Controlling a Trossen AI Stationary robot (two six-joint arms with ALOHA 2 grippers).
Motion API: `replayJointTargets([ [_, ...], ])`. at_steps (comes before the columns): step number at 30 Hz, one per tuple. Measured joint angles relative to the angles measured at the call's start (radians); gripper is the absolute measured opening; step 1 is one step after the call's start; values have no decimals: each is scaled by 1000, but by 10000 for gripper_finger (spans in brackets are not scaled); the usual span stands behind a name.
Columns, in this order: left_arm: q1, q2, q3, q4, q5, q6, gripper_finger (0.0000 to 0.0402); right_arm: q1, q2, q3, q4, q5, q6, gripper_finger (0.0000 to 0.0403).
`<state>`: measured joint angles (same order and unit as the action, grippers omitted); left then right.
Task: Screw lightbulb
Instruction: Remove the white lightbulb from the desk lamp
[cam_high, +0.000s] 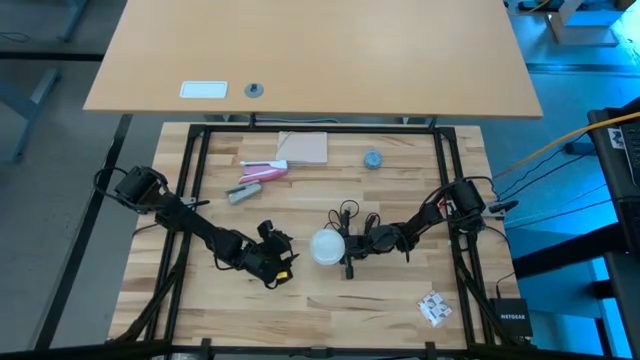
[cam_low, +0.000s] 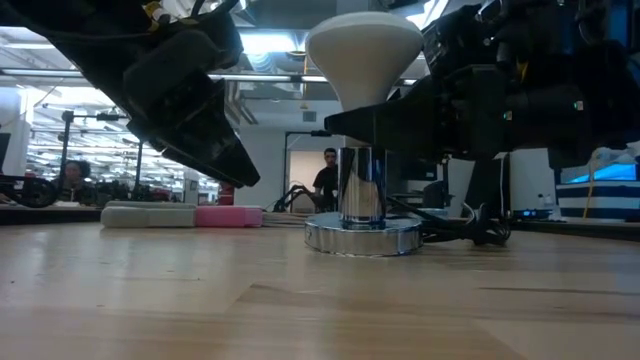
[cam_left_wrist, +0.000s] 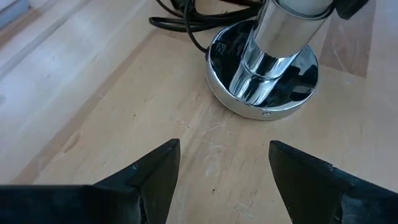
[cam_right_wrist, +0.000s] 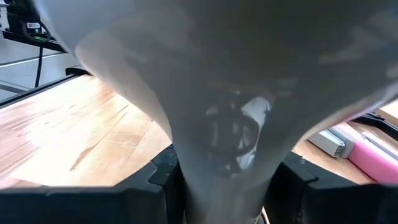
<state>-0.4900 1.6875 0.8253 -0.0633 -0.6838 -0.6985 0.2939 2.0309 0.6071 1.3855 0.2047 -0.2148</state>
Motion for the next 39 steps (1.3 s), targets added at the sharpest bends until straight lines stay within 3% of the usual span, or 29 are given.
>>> replayJointTargets([
  [11, 48, 0, 0, 5, 33, -136, 237, 0, 0, 0, 42, -38, -23, 161],
  [17, 50, 0, 0, 127, 192, -20, 237, 0, 0, 0, 85, -66, -79, 161],
  [30, 40, 0, 0, 228, 193, -10, 237, 0, 0, 0, 117, -69, -79, 161],
  [39, 55, 0, 0, 431, 166, 229, 237, 0, 0, 1, 184, -93, -75, 161],
])
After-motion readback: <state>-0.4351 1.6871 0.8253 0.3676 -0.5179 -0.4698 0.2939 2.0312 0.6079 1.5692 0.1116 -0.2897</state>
